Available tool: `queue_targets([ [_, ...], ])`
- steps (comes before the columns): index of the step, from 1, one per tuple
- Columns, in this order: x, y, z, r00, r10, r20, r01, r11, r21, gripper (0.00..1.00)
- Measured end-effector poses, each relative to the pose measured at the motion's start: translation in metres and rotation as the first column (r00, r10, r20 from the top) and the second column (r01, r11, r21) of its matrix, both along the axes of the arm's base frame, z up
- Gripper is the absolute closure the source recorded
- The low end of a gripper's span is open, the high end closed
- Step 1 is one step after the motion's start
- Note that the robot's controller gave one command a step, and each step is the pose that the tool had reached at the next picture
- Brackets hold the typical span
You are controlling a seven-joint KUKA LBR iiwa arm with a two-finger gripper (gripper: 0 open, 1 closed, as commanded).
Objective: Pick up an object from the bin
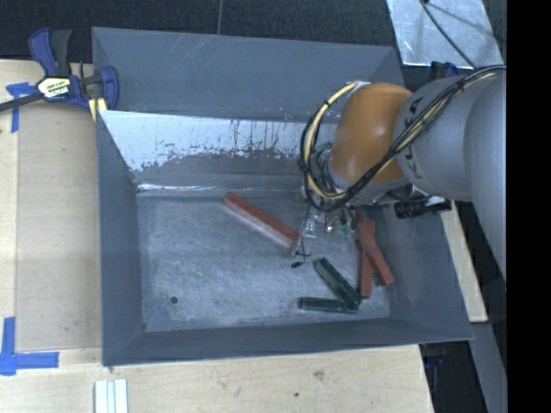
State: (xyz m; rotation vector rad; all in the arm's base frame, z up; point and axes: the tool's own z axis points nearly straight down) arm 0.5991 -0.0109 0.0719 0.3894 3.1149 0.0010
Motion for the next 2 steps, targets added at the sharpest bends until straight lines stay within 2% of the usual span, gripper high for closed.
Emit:
queue_targets([
  [1, 0.0016, 0.0003, 0.0018, 1.0, 0.0, 0.006, 0.0, 1.0, 0.0, 1.0],
  [2, -0.0005, 0.0003, -0.0014, 1.0, 0.001, 0.0, -0.001, 1.0, 0.0, 0.0],
])
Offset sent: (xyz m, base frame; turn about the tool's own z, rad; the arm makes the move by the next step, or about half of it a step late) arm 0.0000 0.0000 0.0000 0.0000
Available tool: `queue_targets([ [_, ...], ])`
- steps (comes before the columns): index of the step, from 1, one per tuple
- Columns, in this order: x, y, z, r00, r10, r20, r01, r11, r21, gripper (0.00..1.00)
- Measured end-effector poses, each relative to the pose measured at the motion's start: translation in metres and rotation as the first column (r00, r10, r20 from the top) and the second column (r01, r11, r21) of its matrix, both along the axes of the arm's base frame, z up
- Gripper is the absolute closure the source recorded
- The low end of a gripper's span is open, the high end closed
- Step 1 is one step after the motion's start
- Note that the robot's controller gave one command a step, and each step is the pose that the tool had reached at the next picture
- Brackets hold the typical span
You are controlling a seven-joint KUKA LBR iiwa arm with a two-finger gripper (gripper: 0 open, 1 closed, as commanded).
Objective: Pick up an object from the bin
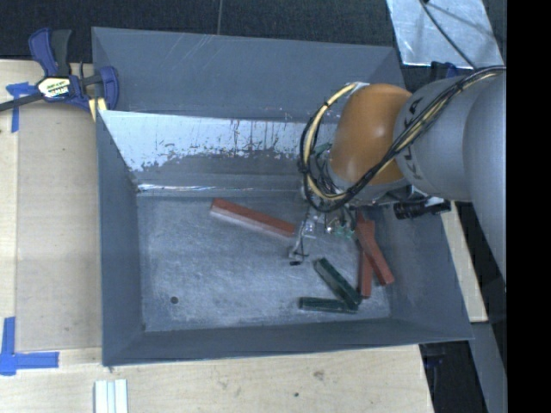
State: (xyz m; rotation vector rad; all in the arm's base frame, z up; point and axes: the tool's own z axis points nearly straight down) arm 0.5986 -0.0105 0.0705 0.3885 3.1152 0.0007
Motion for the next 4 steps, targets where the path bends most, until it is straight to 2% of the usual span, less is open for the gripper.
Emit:
queue_targets([
  [1, 0.0, 0.0, 0.0, 1.0, 0.0, 0.001, 0.0, 1.0, -0.001, 1.0],
  [2, 0.027, 0.04, 0.006, 0.996, 0.086, 0.004, -0.086, 0.996, 0.0, 1.0],
  [3, 0.026, 0.039, 0.005, 0.996, 0.085, -0.003, -0.085, 0.996, 0.0, 0.0],
  [4, 0.024, 0.117, 0.0, 0.996, 0.084, -0.003, -0.084, 0.996, -0.002, 0.0],
])
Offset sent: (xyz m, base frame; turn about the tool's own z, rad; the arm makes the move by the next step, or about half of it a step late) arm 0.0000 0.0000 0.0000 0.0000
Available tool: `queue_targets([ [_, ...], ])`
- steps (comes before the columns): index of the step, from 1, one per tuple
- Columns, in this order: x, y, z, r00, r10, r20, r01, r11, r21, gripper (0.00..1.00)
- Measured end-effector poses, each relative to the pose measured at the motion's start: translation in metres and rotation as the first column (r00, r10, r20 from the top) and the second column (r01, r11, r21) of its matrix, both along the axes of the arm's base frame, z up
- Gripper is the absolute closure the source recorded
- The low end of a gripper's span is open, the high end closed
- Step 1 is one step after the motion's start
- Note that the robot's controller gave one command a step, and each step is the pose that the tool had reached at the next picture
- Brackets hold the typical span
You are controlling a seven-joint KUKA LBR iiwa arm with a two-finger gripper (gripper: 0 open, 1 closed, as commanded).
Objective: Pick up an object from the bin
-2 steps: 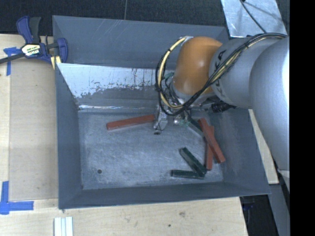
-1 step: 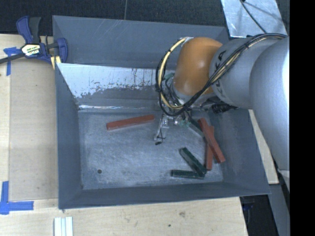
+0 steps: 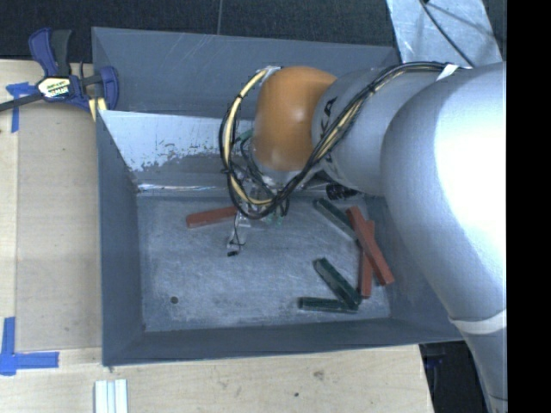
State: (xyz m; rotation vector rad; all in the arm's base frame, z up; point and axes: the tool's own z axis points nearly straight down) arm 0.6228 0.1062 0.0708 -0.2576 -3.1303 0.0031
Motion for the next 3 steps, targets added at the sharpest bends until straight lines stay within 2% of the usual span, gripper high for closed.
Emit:
queue_targets([
  [1, 0.002, -0.001, 0.001, 1.0, -0.002, 0.007, 0.002, 1.0, 0.003, 1.0],
  [2, 0.004, -0.011, 0.001, 0.997, -0.078, 0.007, 0.078, 0.997, 0.005, 1.0],
  [3, 0.007, -0.017, 0.107, 0.996, -0.093, 0.013, 0.093, 0.996, 0.005, 1.0],
])
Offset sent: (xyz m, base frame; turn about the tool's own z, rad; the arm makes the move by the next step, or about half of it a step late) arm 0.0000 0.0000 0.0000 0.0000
